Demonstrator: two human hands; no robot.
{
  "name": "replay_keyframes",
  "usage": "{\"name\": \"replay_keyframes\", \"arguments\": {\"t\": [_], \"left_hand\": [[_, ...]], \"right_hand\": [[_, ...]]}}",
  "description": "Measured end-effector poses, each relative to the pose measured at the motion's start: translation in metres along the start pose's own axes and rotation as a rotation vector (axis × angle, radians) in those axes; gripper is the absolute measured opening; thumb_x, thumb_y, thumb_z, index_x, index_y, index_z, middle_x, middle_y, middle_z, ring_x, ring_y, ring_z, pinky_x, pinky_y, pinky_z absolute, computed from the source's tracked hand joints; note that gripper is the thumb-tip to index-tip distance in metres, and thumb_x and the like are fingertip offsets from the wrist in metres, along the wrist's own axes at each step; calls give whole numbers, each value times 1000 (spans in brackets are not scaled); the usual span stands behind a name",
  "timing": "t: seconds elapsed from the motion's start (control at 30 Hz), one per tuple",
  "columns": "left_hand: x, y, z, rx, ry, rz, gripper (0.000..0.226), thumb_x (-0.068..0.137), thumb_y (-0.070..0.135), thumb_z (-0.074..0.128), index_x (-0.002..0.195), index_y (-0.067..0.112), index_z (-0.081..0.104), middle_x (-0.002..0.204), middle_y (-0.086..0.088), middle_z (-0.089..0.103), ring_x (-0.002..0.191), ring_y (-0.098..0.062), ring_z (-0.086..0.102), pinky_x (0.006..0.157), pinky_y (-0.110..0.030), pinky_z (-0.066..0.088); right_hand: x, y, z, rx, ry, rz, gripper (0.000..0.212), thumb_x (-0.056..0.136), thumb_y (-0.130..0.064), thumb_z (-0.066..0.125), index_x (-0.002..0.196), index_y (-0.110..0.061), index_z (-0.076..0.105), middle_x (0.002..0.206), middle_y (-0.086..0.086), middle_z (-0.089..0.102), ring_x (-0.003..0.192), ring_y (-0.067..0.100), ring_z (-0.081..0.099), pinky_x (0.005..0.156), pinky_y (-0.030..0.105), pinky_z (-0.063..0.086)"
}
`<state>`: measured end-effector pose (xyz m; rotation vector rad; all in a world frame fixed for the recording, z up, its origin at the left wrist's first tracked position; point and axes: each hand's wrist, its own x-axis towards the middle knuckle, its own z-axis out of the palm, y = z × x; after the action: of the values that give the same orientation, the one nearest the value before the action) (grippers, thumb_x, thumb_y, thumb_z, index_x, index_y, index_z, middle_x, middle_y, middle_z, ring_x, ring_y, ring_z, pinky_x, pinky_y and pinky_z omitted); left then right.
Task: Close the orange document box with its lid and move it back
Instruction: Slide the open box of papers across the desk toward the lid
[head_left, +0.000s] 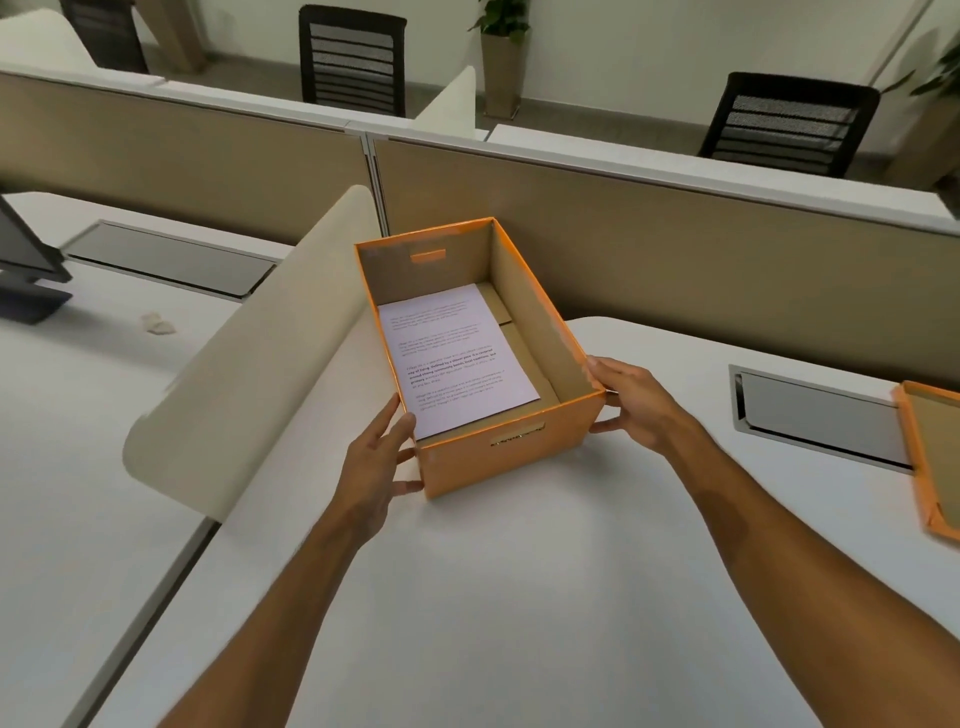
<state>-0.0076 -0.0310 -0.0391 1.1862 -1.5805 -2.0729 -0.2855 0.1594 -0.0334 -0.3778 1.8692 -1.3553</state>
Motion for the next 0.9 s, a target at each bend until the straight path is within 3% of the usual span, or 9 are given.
{"name": "replay_keyframes", "arguments": {"t": [0.3,0.4,0.57,0.67,0.77,0.9], "left_hand": [[-18,6,9,45,-33,51,56,89,48,64,142,42,49,125,1,71,110,-30,68,79,-58,59],[-30,9,19,62,-52,75,56,88,50,64,142,41,50,128,0,68,111,-32,67,80,-60,58],[-60,7,48,103,-85,118,50,93,45,58,143,37,51,132,1,66,111,-33,67,80,-61,58],[-82,-1,71,120,-107,137,46,96,44,55,141,38,52,131,5,66,110,-30,68,77,-55,61],[-109,-10,96,133,-127,161,37,95,45,55,133,44,58,126,12,69,107,-24,70,71,-38,63],[-152,-27,130,177,-152,178,30,92,50,57,121,55,62,117,20,71,104,-19,71,72,-35,61]], "right_hand": [[-43,10,-16,48,56,-64,36,93,-45,56,124,-30,66,117,-7,70,105,25,65,72,54,59],[-69,15,-28,84,76,-90,31,91,-44,60,119,-33,67,106,-13,73,99,23,68,68,50,60],[-125,31,-52,132,128,-137,31,86,-45,65,115,-37,68,105,-9,75,95,19,71,63,35,60],[-163,45,-70,164,174,-171,30,86,-44,65,115,-38,67,105,-8,75,95,16,72,63,32,60],[-201,62,-90,178,233,-186,37,88,-43,64,124,-34,64,107,-10,74,97,15,71,66,35,61],[-257,86,-121,187,314,-190,42,89,-42,63,129,-30,62,109,-10,74,97,15,71,64,33,60]]}}
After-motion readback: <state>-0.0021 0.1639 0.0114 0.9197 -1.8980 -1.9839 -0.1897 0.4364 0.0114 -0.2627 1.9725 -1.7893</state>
